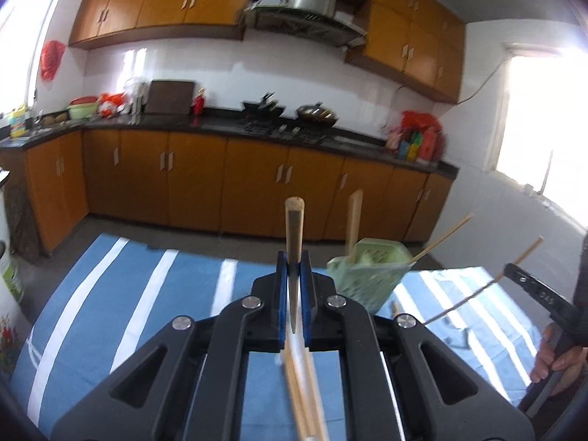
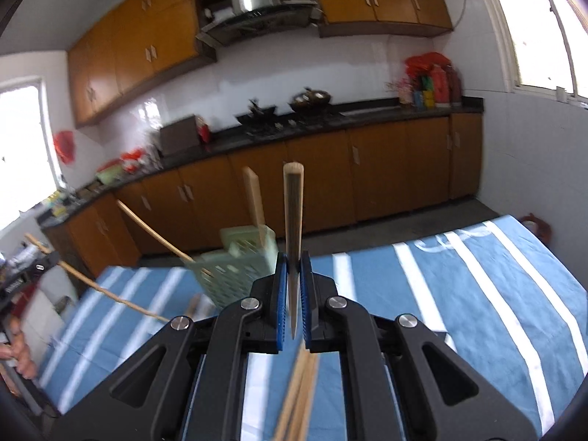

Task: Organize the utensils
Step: 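Lift both chopsticks upright and carry them above the green holder, then open the right tool into the holder while the left tool releases its chopstick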

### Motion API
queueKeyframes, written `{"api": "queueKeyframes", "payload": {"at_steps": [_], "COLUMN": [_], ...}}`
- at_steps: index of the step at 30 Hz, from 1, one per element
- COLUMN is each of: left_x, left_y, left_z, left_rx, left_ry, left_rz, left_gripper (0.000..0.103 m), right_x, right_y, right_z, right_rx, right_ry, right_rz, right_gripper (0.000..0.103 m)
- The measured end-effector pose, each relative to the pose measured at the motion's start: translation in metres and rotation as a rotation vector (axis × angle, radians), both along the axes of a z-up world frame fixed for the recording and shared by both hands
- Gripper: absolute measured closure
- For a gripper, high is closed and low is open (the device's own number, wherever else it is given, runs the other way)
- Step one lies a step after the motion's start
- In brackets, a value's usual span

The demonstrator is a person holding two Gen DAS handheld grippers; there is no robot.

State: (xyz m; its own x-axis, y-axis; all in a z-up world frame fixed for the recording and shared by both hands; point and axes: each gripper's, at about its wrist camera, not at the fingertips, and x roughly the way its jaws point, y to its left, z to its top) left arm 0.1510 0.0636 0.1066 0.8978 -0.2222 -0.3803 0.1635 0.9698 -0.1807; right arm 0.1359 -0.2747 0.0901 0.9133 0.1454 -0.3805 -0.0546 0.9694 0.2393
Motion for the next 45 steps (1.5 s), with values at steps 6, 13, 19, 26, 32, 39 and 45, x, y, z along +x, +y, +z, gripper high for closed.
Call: {"api": "queueKeyframes", "payload": {"at_steps": [6, 13, 19, 26, 32, 39, 45], "left_x": [-0.002, 0.014, 0.051, 0.082, 0.092, 0.091, 0.076], "left_y": [-0.028, -0.058, -0.075, -0.08, -0.079, -0.073, -0.065], "left_z": [0.042, 0.072, 0.056, 0.021, 0.006, 0.008, 0.014], "left_rx": [-0.048, -0.073, -0.038, -0.029, -0.029, -0.053, -0.071], "left_ry": [-0.081, -0.174, -0.144, -0.05, -0.009, -0.009, -0.03], "left_rz": [-0.078, -0.071, -0.046, -0.04, -0.043, -0.032, -0.017], "left_gripper": [0.095, 0.095, 0.096, 0.095, 0.095, 0.093, 0.087], "right_x": [-0.002, 0.014, 0.045, 0.072, 0.078, 0.077, 0.069], "right_y": [0.012, 0.031, 0.037, 0.037, 0.044, 0.045, 0.044], "right_z": [0.045, 0.067, 0.055, 0.028, 0.019, 0.021, 0.028], "right_rx": [0.042, 0.001, -0.019, -0.021, -0.036, -0.036, -0.033], "right_ry": [-0.117, -0.211, -0.181, -0.091, -0.059, -0.051, -0.081], "right_rz": [0.064, 0.05, 0.027, 0.024, 0.031, 0.036, 0.028], "right_gripper": [0.095, 0.095, 0.095, 0.095, 0.095, 0.094, 0.069]}}
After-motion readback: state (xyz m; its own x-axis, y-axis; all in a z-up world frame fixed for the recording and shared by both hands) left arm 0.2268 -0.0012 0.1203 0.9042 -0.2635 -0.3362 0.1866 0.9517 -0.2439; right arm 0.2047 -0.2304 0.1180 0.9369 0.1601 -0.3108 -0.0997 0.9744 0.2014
